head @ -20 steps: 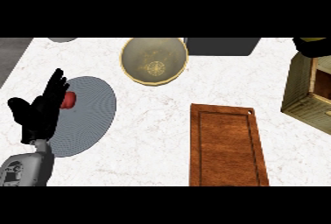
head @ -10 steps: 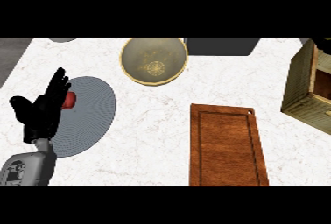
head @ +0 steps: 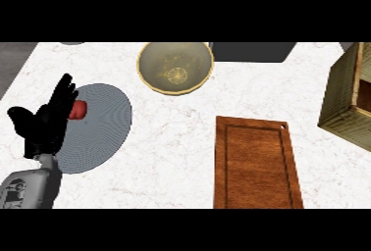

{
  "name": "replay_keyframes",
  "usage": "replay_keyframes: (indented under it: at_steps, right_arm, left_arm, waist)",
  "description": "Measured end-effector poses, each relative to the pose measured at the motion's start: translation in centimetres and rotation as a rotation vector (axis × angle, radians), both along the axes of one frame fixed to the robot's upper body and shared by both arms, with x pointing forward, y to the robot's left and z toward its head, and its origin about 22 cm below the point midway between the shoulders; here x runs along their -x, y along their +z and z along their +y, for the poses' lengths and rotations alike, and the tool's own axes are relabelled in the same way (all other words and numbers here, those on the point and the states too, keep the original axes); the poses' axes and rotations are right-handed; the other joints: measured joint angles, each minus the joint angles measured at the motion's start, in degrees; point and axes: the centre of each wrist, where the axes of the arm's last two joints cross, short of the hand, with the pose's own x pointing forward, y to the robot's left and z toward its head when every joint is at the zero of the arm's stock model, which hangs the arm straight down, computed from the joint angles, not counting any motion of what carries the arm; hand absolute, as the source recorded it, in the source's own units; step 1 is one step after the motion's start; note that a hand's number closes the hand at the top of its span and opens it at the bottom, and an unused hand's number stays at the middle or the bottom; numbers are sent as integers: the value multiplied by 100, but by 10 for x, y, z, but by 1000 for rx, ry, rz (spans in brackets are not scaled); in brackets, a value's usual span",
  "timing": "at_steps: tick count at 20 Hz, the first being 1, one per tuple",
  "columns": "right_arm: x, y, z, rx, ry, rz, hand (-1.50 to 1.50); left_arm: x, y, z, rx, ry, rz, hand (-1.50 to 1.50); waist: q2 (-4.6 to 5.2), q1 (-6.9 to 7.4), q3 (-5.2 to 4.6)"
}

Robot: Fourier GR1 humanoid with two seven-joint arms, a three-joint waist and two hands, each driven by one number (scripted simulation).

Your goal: Pick the lemon from the cutting board and place it in the basket

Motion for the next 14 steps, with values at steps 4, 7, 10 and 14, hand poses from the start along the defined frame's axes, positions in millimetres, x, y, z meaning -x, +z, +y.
replay_keyframes:
  at_steps: [4, 7, 10, 14]
  right_arm:
    - [-7, -5, -5, 118, 8, -25, 150]
    - [-18, -2, -7, 141, 3, -32, 150]
    - [-26, -2, -5, 154, -13, -11, 150]
    - [-27, -3, -19, 174, -52, 97, 150]
  left_arm:
    - [3, -3, -5, 4, 1, 2, 0]
    - [0, -3, -4, 2, 0, 4, 0]
    - [-3, -5, 1, 0, 2, 3, 0]
    - [3, -5, 2, -3, -4, 7, 0]
  waist:
    - [-18, -11, 2]
    - [-20, -11, 5]
    - [-27, -30, 2]
    - [-20, 4, 3]
